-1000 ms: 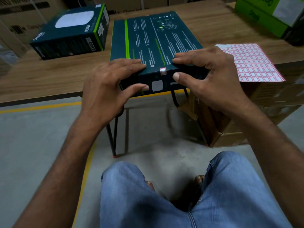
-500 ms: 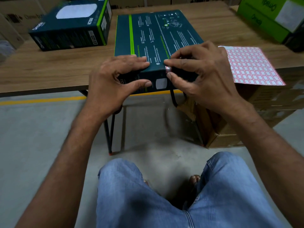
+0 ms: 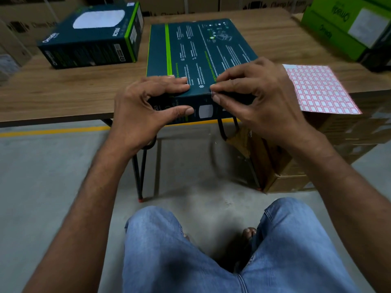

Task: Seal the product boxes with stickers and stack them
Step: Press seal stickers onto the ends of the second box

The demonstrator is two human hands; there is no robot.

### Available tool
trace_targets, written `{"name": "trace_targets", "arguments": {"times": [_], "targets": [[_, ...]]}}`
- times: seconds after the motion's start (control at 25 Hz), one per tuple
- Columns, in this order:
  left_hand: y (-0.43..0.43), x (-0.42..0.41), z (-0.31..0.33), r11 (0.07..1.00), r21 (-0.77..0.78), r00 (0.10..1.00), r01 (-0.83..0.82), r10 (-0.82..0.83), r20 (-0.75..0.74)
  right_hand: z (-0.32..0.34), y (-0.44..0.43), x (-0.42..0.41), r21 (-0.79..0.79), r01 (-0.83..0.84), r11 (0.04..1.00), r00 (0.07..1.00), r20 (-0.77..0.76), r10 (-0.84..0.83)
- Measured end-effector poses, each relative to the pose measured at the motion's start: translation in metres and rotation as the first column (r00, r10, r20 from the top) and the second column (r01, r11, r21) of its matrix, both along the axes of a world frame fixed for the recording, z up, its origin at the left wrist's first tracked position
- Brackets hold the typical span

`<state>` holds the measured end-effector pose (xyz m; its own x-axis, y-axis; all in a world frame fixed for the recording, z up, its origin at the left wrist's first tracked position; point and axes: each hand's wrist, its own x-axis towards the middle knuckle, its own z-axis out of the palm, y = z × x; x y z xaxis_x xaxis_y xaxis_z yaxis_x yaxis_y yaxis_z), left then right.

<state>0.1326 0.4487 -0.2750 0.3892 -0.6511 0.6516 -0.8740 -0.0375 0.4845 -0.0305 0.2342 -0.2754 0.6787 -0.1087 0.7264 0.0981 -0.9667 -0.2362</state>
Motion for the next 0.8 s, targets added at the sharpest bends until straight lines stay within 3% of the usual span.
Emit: {"name": "trace_targets", "arguments": {"times": [0.12,0.32,0.56,0.64,0.8], "targets": [[0.0,-0.001,0.001,1.0,0.001,1.0,0.0,0.0,-0.001,0.0,-0.005,-0.004,-0.009,0.029,1.0,0.998,-0.05,-0.029],[0.0,-0.003,-0.001,1.0,-0.017,1.0,-0.013,0.013,-0.006,0.006,-0.001,-0.004,0.144,-0.022,0.989,0.999,-0.022,0.026],[-0.002,-0.002,0.0,1.0,-0.007,1.0,-0.012,0.012,-0.025,0.002,-0.004,0.003,-0.02,0.036,0.999,0.994,-0.104,-0.038],[-0.001,-0.003,0.001,1.0,-0.012,0.999,-0.01,0.01,-0.039,0.005,-0.005,0.0,0.028,0.039,0.999,0.992,-0.123,-0.035],[0.0,-0.003,0.001,1.0,-0.012,0.999,-0.01,0.009,-0.036,0.006,0.002,0.003,0.186,-0.031,0.982,0.999,-0.007,0.032]]}}
